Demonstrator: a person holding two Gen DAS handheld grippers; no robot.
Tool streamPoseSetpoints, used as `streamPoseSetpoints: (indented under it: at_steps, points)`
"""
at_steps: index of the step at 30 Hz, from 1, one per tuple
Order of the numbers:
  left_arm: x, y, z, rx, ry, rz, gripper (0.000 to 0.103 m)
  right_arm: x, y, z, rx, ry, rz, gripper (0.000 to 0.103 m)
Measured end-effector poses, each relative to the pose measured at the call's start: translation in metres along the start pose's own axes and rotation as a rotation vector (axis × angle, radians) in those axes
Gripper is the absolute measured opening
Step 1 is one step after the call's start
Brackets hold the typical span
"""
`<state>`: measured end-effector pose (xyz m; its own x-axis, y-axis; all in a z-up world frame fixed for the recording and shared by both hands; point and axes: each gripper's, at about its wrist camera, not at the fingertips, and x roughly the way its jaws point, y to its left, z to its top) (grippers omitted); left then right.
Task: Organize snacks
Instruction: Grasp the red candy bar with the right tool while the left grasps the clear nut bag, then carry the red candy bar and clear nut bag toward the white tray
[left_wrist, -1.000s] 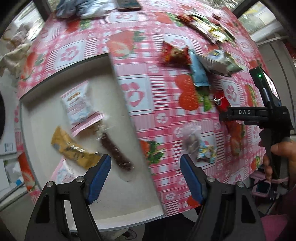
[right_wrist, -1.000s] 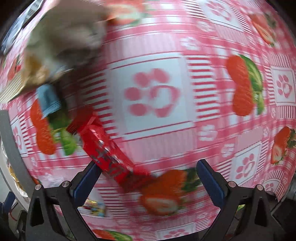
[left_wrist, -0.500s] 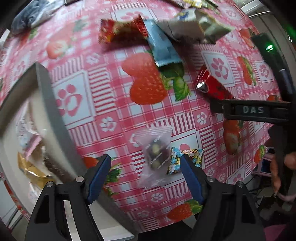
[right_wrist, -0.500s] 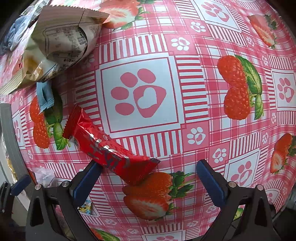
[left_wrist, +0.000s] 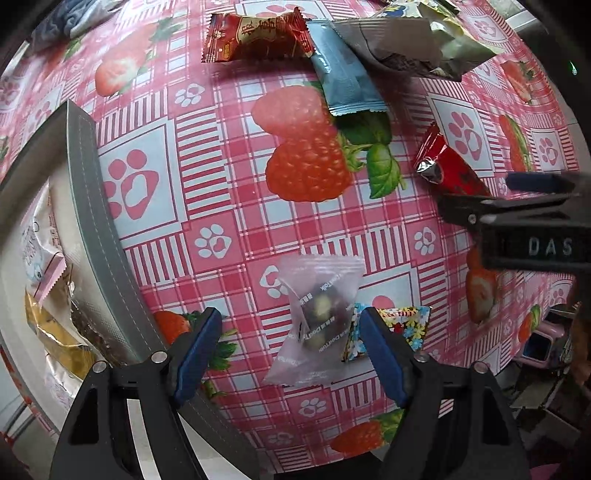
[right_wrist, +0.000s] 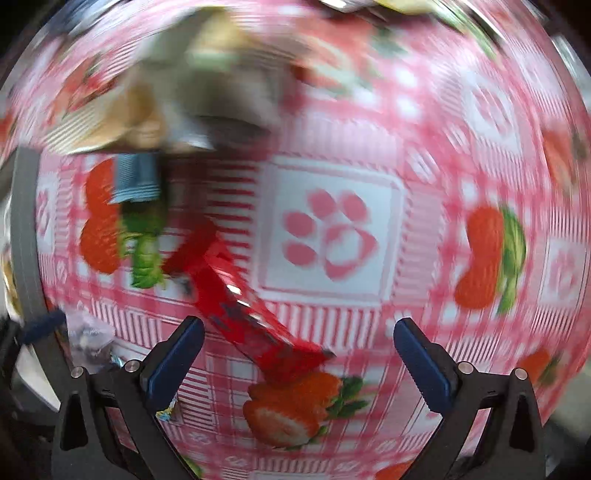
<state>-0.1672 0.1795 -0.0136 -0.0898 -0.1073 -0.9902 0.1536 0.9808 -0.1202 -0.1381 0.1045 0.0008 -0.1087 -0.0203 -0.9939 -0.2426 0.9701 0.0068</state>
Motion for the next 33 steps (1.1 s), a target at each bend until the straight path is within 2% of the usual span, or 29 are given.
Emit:
streamPoseSetpoints:
  at_steps: [2, 3, 4, 7, 10, 11, 12, 13, 20, 28, 33]
  points:
    - [0.001, -0.004, -0.001, 0.004, -0.007, 0.014, 0.08, 0.0, 0.013, 0.003, -0.065, 0.003, -0.001, 0.103]
    - [0.002, -0.005, -0.002, 0.009, -0.01, 0.021, 0.08, 0.0, 0.018, 0.004, -0.085, 0.01, 0.005, 0.096]
    - [0.003, -0.01, -0.004, 0.011, -0.013, 0.027, 0.08, 0.001, 0.022, 0.004, -0.097, 0.021, 0.018, 0.094]
    - [0.002, -0.014, -0.004, 0.01, -0.019, 0.039, 0.078, -0.006, 0.029, -0.001, -0.112, 0.007, 0.014, 0.081]
    - [0.001, -0.015, -0.003, -0.006, -0.029, 0.055, 0.067, -0.017, 0.024, -0.009, -0.104, -0.016, 0.017, 0.049]
    - [-0.001, -0.015, -0.002, -0.004, -0.04, 0.057, 0.054, -0.022, 0.018, -0.011, -0.091, -0.021, 0.022, 0.028]
    - [-0.003, -0.015, -0.001, 0.003, -0.048, 0.06, 0.038, -0.023, 0.012, -0.013, -0.071, -0.018, 0.033, 0.022]
    - [-0.005, -0.015, 0.001, 0.006, -0.049, 0.054, 0.03, -0.021, 0.002, -0.016, -0.049, -0.011, 0.057, 0.022]
    - [-0.015, -0.001, 0.007, -0.025, -0.054, -0.035, 0.031, -0.023, -0.042, -0.046, 0.151, 0.014, 0.22, 0.022]
    - [-0.044, 0.0, 0.004, 0.01, -0.106, -0.083, 0.031, -0.02, -0.066, -0.101, 0.254, 0.039, 0.303, 0.022]
    - [-0.064, 0.009, 0.004, 0.012, -0.126, -0.097, 0.031, -0.023, -0.055, -0.116, 0.26, 0.046, 0.322, 0.022]
